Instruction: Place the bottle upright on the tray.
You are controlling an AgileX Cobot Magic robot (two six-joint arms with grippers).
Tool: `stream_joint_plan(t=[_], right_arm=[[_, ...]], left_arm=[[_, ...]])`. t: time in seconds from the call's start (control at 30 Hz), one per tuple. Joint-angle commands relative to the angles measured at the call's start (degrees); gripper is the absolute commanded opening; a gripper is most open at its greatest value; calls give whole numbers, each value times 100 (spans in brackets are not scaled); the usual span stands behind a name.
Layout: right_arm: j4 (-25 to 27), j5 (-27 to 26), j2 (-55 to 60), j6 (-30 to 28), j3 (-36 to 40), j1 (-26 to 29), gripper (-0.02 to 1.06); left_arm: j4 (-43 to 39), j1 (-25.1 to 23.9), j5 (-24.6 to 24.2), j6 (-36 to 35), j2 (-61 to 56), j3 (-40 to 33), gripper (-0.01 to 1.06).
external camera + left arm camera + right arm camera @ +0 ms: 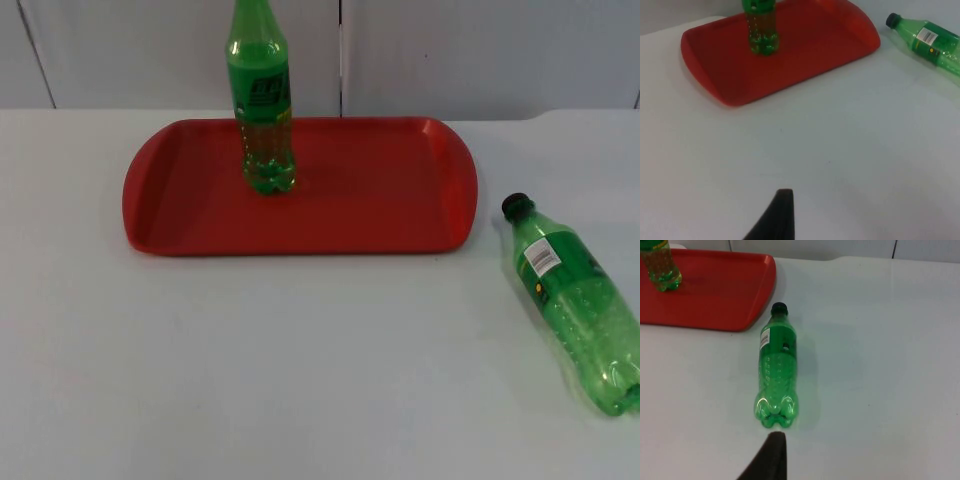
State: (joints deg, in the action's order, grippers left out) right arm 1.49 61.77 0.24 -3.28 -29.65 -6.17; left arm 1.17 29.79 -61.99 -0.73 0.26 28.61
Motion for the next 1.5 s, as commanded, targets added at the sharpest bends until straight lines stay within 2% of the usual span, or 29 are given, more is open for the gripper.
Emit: stream_joint_plan(t=[0.0,1.47], right_arm=[[13,6,-24,-18,6,26,105],[22,-46,-24,-18,-16,26,105]], left_arm=[[73,12,30,73,-26,-31,105],[107,12,30,183,-26,-31,105]])
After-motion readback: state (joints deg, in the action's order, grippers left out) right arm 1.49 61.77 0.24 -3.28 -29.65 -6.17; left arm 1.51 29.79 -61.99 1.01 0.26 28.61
